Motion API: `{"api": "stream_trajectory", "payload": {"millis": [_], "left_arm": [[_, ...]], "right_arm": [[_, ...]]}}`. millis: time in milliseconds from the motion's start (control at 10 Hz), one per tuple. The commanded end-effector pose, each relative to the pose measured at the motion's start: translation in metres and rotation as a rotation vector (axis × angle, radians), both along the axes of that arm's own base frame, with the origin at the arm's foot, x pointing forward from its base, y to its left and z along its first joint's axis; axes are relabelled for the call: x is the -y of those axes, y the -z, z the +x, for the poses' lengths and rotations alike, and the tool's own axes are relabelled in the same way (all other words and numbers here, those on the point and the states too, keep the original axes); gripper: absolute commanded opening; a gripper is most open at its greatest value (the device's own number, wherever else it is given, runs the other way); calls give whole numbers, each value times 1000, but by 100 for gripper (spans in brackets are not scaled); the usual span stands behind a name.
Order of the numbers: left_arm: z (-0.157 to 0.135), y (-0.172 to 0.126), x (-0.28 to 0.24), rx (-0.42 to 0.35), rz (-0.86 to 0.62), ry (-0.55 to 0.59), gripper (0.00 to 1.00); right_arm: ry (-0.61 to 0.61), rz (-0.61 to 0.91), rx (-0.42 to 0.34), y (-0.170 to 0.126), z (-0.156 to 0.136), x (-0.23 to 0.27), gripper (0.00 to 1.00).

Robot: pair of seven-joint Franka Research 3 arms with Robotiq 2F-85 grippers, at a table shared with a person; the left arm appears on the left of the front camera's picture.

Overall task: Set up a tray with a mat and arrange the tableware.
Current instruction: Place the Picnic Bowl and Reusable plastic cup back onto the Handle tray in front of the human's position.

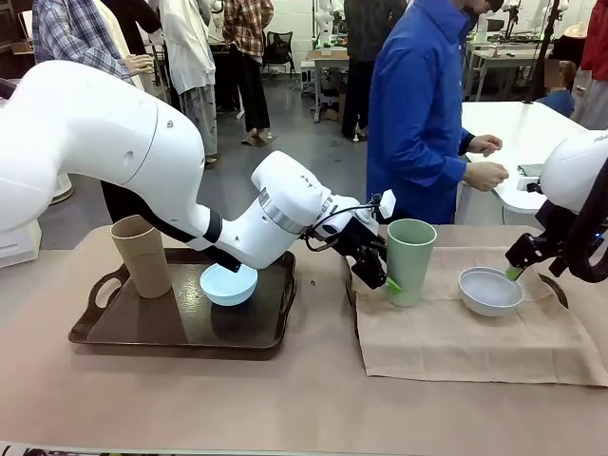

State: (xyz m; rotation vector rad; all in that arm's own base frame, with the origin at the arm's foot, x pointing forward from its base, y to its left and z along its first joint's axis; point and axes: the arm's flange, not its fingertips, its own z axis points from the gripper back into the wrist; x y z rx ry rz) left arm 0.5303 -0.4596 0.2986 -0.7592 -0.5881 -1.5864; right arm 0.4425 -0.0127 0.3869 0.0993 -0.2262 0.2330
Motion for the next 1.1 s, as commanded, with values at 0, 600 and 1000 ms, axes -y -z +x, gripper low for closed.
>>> {"api": "stream_trajectory", "payload": {"millis": [0, 600, 1000], "left_arm": [[1, -12, -13, -62, 86, -49, 100], [-42, -152, -91, -209, 485, -410, 100], [-67, -221, -157, -304, 817, -706, 100]], "right_arm": [[25, -51, -13, -15, -21, -1, 100], [76, -262, 8, -82, -55, -5, 100], [100, -302, 67, -147, -88, -18, 100]]}}
